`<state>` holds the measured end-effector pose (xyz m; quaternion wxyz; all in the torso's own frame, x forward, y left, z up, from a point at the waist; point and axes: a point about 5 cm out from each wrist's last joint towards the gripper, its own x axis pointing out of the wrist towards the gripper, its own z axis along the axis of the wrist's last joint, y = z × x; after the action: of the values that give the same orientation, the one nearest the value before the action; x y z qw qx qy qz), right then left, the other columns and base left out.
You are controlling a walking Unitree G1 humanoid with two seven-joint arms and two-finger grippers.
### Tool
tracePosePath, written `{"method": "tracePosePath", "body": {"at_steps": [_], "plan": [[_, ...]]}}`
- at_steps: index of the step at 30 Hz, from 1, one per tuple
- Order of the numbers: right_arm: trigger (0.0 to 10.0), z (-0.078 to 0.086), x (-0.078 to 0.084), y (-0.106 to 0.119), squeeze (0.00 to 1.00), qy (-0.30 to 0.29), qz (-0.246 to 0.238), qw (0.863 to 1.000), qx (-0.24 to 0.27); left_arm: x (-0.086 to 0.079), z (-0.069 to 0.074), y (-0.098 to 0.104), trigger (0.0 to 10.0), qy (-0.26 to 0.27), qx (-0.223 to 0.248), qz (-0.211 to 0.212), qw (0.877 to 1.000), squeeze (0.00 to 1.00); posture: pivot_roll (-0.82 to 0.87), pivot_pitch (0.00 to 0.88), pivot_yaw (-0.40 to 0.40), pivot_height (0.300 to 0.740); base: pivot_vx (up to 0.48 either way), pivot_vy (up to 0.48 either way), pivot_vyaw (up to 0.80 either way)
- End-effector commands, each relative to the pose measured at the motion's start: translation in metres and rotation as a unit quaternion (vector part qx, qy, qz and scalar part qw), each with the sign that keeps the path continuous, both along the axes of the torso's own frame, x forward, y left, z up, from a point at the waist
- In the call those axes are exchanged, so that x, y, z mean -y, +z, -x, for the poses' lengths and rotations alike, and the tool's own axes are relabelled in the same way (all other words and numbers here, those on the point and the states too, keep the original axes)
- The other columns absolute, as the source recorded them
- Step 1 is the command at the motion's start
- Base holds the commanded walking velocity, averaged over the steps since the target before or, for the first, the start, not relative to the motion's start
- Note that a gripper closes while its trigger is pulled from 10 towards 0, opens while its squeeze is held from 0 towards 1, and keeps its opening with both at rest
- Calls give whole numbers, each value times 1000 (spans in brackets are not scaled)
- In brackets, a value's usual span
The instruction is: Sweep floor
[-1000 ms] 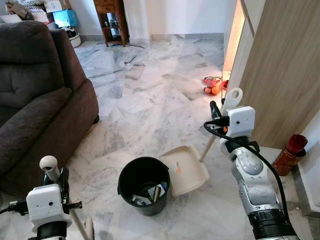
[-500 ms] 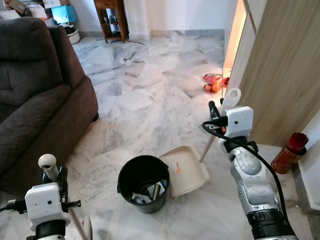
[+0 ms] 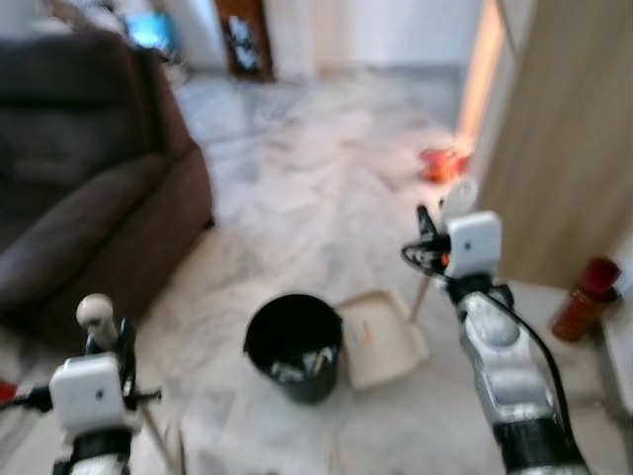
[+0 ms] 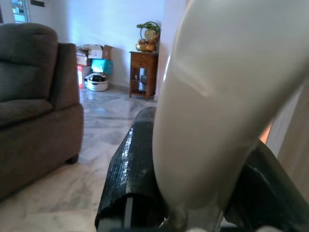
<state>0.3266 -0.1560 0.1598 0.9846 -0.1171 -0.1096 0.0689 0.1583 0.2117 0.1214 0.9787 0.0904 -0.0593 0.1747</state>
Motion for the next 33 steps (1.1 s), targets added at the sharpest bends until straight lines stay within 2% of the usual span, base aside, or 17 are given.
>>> {"method": "tracePosePath", "body": {"at_steps": [1,7,23,33], "plan": [[10000,-2,-16,12,0,32,-29,999,23,-3,-5,13,10000,0,27,-26,999,0,-23,88,115,740,-292,0,0],[10000,-1,-21,12,0,37,-35,998,23,-2,-6,13,10000,-1,29,-25,999,0,-24,82,116,740,-278,0,0],[10000,-6,-24,6,0,31,-37,999,7,-3,-8,12,10000,4,26,-31,999,0,-19,63,111,740,0,0,0],[10000,-8,-32,0,0,37,-43,998,-3,-3,-10,9,10000,2,26,-26,999,0,-23,15,112,740,0,0,-768]]}}
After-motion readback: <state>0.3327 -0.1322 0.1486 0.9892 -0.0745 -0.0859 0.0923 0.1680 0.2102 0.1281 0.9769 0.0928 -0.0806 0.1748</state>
